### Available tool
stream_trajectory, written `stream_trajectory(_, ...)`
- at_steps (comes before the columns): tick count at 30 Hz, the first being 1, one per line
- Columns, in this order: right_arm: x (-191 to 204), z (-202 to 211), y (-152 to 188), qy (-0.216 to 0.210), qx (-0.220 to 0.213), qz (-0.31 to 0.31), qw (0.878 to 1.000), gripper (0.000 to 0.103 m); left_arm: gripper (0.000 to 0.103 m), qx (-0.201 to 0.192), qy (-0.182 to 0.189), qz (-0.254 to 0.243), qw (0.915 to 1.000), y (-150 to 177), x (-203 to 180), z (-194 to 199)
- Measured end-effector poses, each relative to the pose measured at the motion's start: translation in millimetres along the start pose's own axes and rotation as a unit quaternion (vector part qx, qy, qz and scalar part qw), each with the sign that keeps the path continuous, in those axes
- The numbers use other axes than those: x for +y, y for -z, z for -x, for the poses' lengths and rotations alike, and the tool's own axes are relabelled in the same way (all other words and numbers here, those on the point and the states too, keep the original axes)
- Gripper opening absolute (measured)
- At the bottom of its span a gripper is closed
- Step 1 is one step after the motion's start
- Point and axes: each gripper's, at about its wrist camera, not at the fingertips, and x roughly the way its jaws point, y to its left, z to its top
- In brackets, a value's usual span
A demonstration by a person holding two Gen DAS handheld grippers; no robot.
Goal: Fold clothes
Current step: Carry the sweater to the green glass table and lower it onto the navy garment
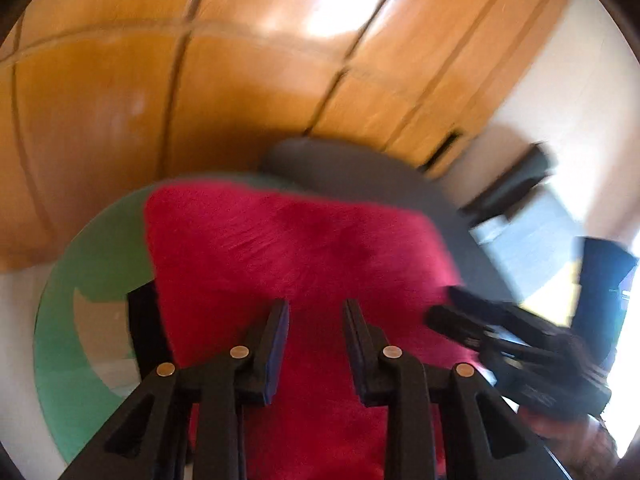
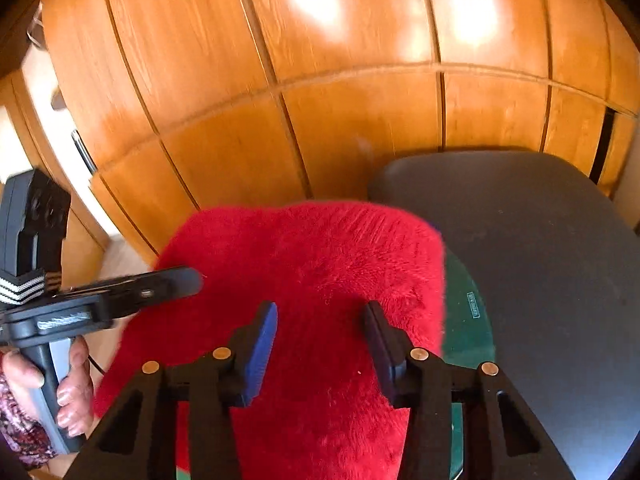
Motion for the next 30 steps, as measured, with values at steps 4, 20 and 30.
stream_trajectory(4,-9.9,-30.4,-5.2,0.019,0.031,-0.012,0.999,0.046,0.012,0.036,0.01,0.044,0.9983,-7.4,31.4,-40.7)
stream_trajectory(20,25.9,47.6,31.2,0.046,-0.057,0.02,0.997,0.051,0.019,-0.05,-0.006,-0.022,0.9985,65.6,5.4,71.3)
stream_trajectory(30,27.0,77.5,89.9,0.06,-0.051,-0.046,0.996,0.067,0.019,-0.031,-0.05,0.011,0.9982,124.4,9.6,102.1)
